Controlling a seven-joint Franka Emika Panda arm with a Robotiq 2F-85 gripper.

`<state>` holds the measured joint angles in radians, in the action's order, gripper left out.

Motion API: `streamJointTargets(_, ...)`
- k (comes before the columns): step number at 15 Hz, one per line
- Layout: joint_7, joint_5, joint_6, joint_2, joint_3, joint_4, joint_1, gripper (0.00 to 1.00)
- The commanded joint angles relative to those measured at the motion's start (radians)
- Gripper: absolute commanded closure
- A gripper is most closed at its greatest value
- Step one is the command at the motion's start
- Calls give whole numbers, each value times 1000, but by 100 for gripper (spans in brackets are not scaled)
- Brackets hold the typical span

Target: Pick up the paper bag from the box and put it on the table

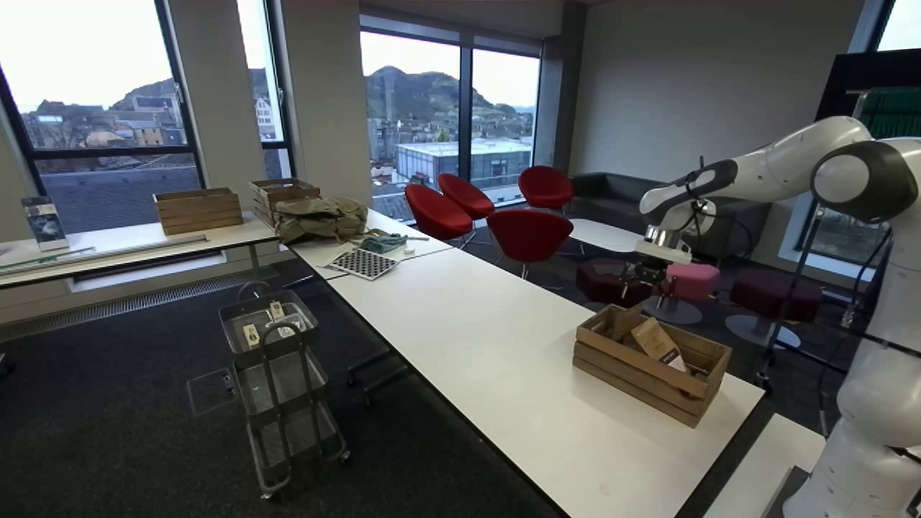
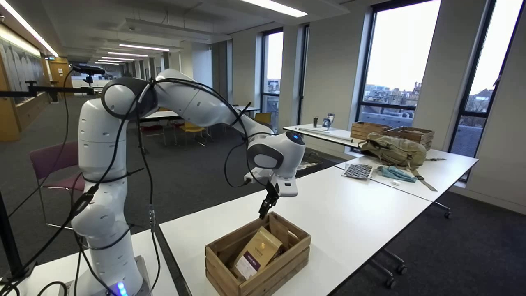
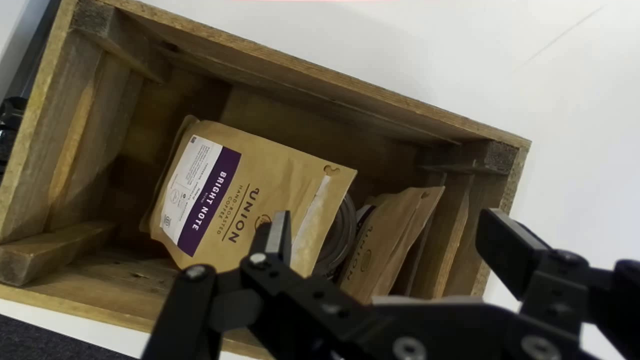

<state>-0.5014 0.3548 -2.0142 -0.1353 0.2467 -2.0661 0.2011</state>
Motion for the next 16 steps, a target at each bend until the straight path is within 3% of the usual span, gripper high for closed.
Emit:
streamJointTargets(1,-13,38,-16,-67,3,47,20,0)
streamJointTargets(14,-39,100,-44,-179,10,125,29,0)
streamJointTargets(15,-43,98,-48,-181,11,125,29,13)
streamJointTargets(16,-46,93,-52,-184,13,124,28,14)
